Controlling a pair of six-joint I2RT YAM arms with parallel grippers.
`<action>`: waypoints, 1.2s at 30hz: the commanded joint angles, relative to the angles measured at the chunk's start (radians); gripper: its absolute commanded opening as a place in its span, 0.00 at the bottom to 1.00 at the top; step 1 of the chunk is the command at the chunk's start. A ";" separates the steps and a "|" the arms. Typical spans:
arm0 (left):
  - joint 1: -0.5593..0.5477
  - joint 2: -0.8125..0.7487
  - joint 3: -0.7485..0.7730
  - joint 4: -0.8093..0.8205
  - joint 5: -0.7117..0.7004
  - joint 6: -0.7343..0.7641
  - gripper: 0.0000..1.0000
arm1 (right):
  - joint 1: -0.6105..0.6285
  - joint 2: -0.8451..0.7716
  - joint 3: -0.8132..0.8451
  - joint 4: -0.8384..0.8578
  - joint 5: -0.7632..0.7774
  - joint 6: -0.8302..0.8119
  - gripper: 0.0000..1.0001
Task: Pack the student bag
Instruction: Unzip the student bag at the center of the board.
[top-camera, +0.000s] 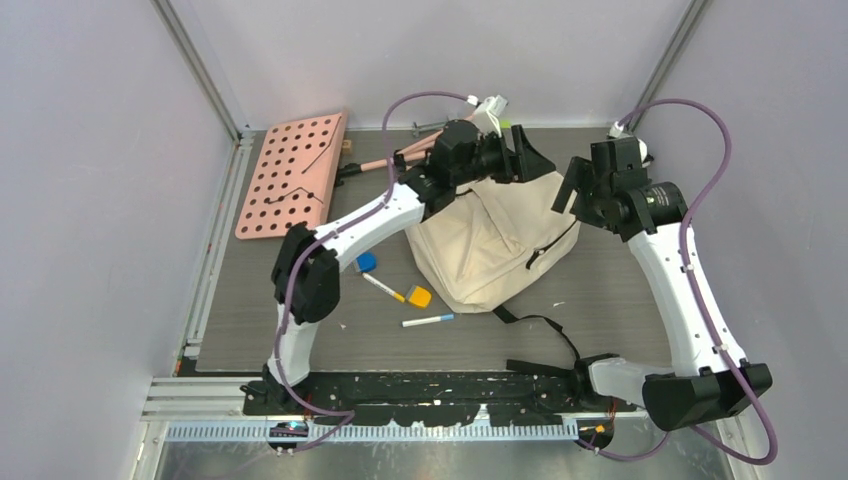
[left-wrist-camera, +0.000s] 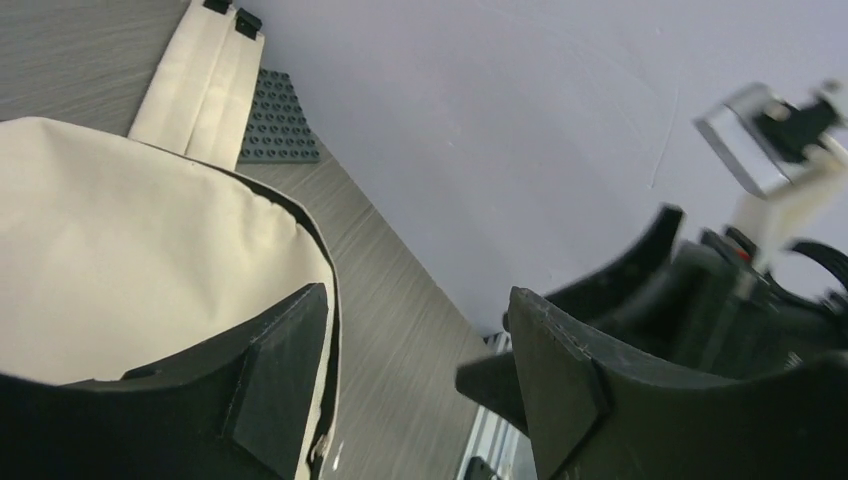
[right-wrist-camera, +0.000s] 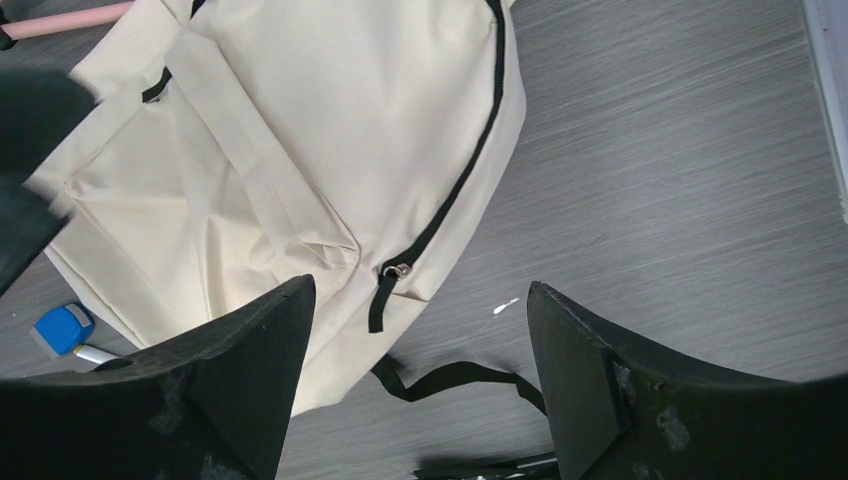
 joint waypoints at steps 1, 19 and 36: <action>0.038 -0.164 -0.119 -0.019 0.024 0.139 0.70 | -0.011 0.038 -0.007 0.092 -0.042 -0.012 0.84; 0.323 -0.446 -0.602 -0.381 -0.149 0.254 0.77 | 0.090 0.364 0.045 0.323 -0.320 -0.173 0.72; 0.384 -0.211 -0.507 -0.395 0.020 0.182 0.50 | 0.222 0.878 0.464 0.467 -0.522 -0.440 0.68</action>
